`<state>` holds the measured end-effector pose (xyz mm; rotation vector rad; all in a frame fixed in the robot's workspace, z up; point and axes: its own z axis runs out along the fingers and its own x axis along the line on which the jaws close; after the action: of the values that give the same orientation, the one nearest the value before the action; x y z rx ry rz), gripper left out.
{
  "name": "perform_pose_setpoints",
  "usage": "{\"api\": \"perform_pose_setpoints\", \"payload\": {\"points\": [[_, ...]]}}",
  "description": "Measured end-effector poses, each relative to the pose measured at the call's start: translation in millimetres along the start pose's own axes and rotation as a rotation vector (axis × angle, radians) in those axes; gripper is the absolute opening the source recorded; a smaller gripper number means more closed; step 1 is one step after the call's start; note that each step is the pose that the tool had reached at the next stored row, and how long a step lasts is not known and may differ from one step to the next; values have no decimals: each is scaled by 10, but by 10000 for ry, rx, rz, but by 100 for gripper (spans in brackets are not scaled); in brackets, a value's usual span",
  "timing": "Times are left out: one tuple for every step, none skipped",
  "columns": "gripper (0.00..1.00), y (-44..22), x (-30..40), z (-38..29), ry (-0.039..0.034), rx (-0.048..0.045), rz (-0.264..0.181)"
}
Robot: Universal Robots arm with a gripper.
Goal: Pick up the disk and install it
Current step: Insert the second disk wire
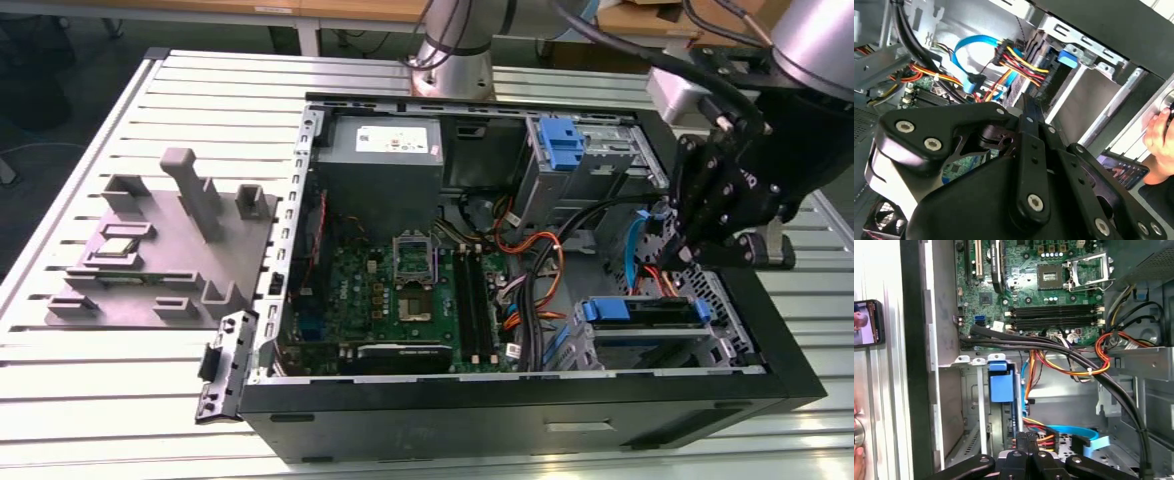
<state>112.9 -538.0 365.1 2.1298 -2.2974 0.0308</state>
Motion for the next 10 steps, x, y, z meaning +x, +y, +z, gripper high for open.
{"api": "perform_pose_setpoints", "payload": {"points": [[10, 2, -31, -1, 11, 1, 0], [10, 5, -59, -1, 10, 1, 0], [10, 6, -84, -2, 11, 1, 0], [10, 8, -107, -5, 15, 1, 0], [10, 10, -127, -16, 28, 2, 0], [10, 11, -146, -30, 46, 3, 0], [10, 12, -168, -43, 64, 5, 0], [10, 14, -185, -57, 78, 6, 0], [10, 15, -201, -71, 98, 7, 0], [10, 16, -219, -83, 123, 9, -1]]}}
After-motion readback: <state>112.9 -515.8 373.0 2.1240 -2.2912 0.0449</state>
